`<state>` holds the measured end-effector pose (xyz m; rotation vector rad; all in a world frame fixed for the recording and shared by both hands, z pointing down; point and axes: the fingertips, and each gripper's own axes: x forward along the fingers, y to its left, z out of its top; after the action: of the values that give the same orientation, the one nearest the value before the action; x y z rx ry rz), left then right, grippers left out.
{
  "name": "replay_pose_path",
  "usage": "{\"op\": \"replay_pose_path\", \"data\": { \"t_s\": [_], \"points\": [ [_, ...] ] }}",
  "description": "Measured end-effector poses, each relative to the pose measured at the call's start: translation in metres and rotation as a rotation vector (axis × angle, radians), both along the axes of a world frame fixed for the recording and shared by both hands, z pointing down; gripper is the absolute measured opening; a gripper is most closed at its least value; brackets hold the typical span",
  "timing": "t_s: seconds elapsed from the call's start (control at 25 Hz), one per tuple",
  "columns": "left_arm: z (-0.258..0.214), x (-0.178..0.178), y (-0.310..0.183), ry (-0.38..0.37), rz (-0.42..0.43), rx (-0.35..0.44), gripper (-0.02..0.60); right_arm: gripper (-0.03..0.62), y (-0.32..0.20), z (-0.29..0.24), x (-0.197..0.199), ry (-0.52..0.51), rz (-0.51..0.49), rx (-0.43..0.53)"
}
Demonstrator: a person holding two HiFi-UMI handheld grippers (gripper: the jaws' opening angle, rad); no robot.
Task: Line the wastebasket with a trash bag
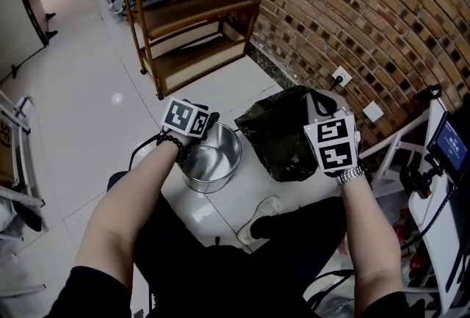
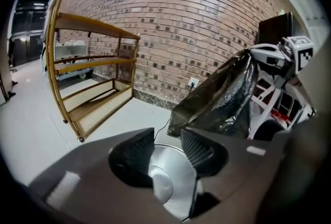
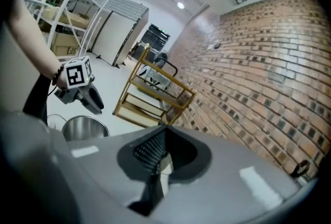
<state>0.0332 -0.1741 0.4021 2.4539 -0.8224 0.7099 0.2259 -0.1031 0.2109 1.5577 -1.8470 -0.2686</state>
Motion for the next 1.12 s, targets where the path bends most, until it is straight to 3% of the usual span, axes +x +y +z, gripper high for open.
{"op": "replay_pose_path", "data": {
  "t_s": [0.16,0.4,0.64,0.76,0.92,1.12],
  "points": [
    [-0.009,-0.008,-0.015,0.092,-0.069,-0.109,0.178,0.003,0.004,-0.042,-0.026,-0.014,-0.072,0.065],
    [-0.023,-0.021,-0.03,0.354,-0.231,-0.368,0.206,0.003,0.016,-0.091,-0.075,-0.021,-0.216,0.143],
    [-0.032,-0.034,-0.038,0.48,-0.311,-0.515,0.206,0.003,0.035,-0.112,-0.123,0.018,-0.395,0.228],
    [-0.039,-0.044,-0.044,0.545,-0.351,-0.568,0.206,0.003,0.05,-0.111,-0.15,0.104,-0.51,0.265],
    [-0.038,-0.057,-0.05,0.581,-0.396,-0.62,0.206,0.003,0.069,-0.099,-0.179,0.175,-0.607,0.274],
    [-0.021,-0.07,-0.047,0.552,-0.446,-0.65,0.202,0.003,0.093,-0.072,-0.211,0.166,-0.702,0.281]
  ]
}}
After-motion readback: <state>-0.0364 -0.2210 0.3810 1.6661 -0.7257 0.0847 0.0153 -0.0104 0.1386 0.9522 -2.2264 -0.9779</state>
